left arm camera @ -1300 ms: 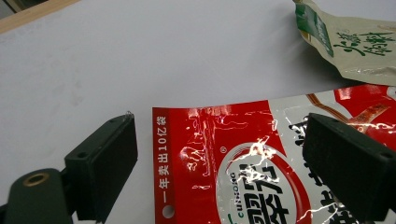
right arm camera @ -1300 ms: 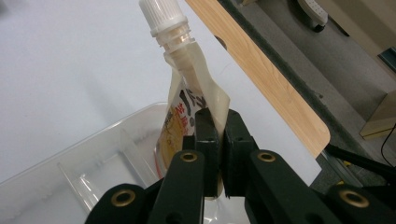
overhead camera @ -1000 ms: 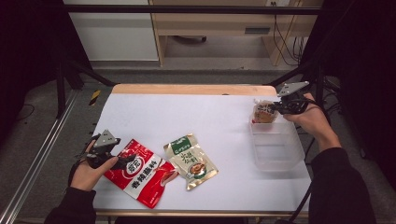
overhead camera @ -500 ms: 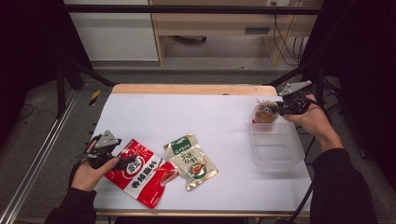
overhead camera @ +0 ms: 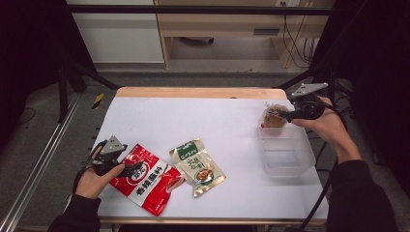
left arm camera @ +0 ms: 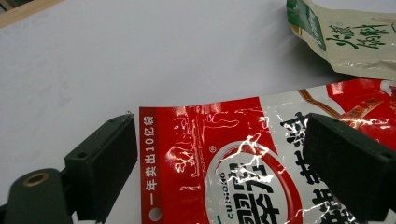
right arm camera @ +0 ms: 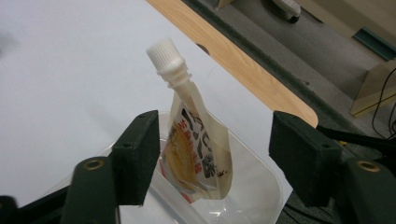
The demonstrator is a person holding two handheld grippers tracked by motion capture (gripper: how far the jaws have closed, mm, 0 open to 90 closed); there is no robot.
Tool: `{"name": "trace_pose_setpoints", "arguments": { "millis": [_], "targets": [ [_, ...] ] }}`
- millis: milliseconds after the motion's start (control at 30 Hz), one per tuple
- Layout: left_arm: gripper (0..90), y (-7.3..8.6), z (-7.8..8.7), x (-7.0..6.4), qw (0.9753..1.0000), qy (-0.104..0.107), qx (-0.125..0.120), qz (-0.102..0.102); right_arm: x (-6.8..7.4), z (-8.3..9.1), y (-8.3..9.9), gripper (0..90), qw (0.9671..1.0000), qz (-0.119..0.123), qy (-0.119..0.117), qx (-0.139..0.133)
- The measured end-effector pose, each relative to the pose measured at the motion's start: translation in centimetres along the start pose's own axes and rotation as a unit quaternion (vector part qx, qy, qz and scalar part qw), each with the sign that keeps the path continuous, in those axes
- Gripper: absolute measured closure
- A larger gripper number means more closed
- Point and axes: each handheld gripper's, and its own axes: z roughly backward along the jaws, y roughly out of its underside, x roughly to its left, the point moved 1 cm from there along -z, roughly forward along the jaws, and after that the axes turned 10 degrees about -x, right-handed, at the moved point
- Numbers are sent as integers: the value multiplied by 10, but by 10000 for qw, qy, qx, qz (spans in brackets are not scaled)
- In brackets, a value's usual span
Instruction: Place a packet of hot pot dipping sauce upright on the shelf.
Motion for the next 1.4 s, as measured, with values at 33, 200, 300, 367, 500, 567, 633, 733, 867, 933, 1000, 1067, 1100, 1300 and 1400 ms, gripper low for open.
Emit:
{"name": "trace_pose_setpoints", "arguments": {
  "millis": [33, 200, 300, 367, 500, 567, 633, 733, 867, 933, 1000, 1067, 1100, 1300, 1400],
  "targets": [
    [104, 0, 0, -1, 10000, 14, 4, -12, 3, 3, -3, 302, 10000, 42, 21, -43],
    [103, 0, -2, -4, 10000, 44, 18, -35, 19, 17, -17, 230, 9999, 38, 66, -134],
    [102, 0, -3, -5, 10000, 66, 0, -36, 31, 26, -26, 212, 9996, 67, 115, -263],
    [102, 0, -2, -5, 10000, 63, -9, -32, 38, 31, -31, 194, 9992, 77, 126, -361],
    [102, -1, -2, -6, 9999, 117, -33, 8, 58, 40, -44, 181, 9982, 110, 188, -561],
    [101, -1, -3, -7, 9999, 158, -58, 41, 70, 44, -50, 174, 9978, 153, 183, -621],
    [101, -2, -2, -7, 9998, 174, -90, 65, 82, 46, -56, 170, 9972, 194, 110, -721],
    [100, -3, -2, -8, 9996, 230, -130, 84, 101, 46, -65, 170, 9963, 246, 33, -820],
    [100, -4, -1, -11, 9993, 315, -169, 98, 127, 40, -73, 162, 9960, 303, -76, -837],
    [97, -3, 0, -13, 9989, 388, -207, 166, 139, 35, -76, 162, 9962, 263, -108, -820],
    [97, -2, -1, -14, 9984, 476, -216, 206, 150, 29, -78, 162, 9964, 251, -141, -802],
    [97, 0, -3, -16, 9986, 474, -154, 153, 160, 23, -79, 162, 9962, 220, -198, -815],
    [97, 0, -3, -17, 9986, 497, -153, 136, 167, 19, -79, 162, 9962, 212, -234, -807],
    [96, -1, 3, -21, 9970, 536, -444, 324, 198, 5, -76, 169, 9953, 13, -323, -911],
    [96, 0, 2, -22, 9970, 605, -406, 244, 213, -2, -68, 169, 9956, -55, -357, -867]
  ]
}}
